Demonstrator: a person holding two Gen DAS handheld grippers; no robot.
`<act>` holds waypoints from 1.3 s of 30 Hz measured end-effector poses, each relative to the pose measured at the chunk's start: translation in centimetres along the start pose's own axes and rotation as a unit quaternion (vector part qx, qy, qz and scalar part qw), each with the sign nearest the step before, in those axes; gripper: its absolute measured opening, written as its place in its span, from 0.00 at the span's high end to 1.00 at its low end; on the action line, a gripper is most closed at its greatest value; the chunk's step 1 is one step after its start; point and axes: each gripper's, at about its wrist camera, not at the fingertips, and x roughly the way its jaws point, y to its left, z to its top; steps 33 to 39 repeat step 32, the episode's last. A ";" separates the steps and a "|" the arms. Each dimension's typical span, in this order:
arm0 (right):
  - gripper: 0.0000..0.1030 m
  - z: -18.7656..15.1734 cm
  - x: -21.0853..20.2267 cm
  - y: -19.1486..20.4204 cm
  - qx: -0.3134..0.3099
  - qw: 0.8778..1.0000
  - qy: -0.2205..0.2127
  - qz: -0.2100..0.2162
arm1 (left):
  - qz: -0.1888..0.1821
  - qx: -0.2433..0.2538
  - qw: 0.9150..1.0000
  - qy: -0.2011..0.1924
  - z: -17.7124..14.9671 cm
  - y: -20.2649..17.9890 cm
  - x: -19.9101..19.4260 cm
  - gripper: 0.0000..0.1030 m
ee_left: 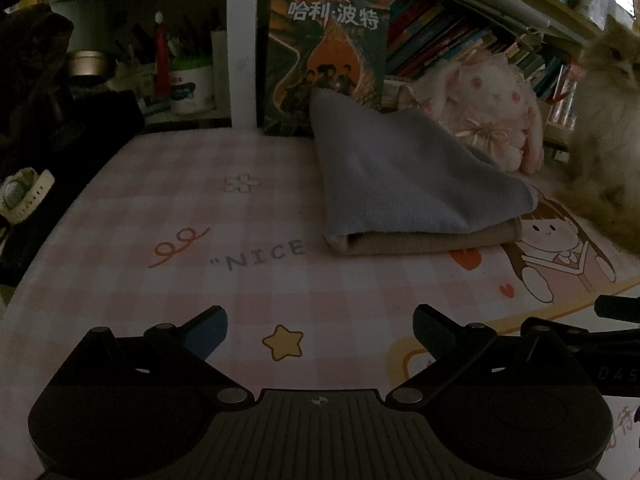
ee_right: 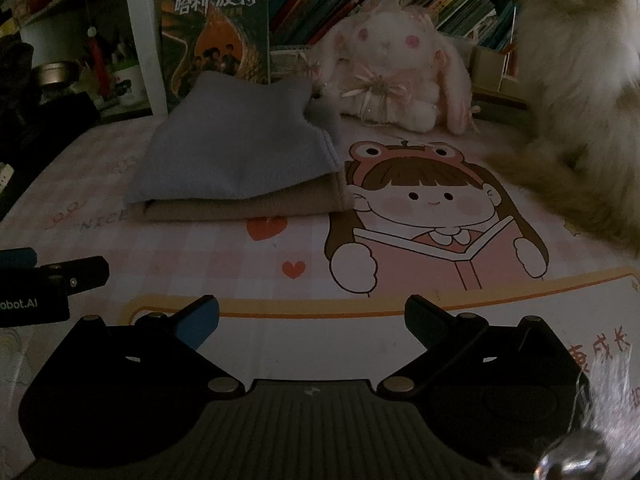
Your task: Fold clothes
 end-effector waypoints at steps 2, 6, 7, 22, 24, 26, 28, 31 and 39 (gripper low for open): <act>0.03 0.0 0.0 0.0 0.000 1.000 0.001 0.000 | 0.002 0.000 1.000 0.001 0.0 0.0 0.0 0.02; 0.03 0.0 0.1 0.0 0.000 1.000 0.003 0.000 | 0.003 -0.003 1.000 0.000 0.0 0.2 0.1 0.02; 0.03 0.0 0.1 0.0 0.000 1.000 0.003 0.000 | 0.003 -0.003 1.000 0.000 0.0 0.2 0.2 0.02; 0.03 0.1 0.7 0.1 -0.002 1.000 0.011 0.002 | -0.002 -0.002 1.000 0.016 0.0 0.3 1.0 0.00; 0.03 0.1 0.9 0.1 -0.004 1.000 0.012 0.002 | -0.003 -0.003 1.000 0.017 0.1 0.3 1.1 0.00; 0.03 0.1 1.0 0.2 -0.005 1.000 0.013 0.002 | -0.002 -0.005 1.000 0.016 0.1 0.4 1.1 0.00; 0.03 0.1 1.0 0.3 -0.006 1.000 0.014 0.001 | -0.001 -0.006 1.000 0.016 0.1 0.4 1.2 0.00; 0.03 0.2 1.1 0.4 -0.008 1.000 0.014 0.001 | -0.002 -0.005 1.000 0.014 0.1 0.5 1.2 0.00; 0.03 0.2 1.2 0.4 -0.009 1.000 0.013 0.001 | -0.001 -0.003 1.000 0.013 0.1 0.4 1.2 0.00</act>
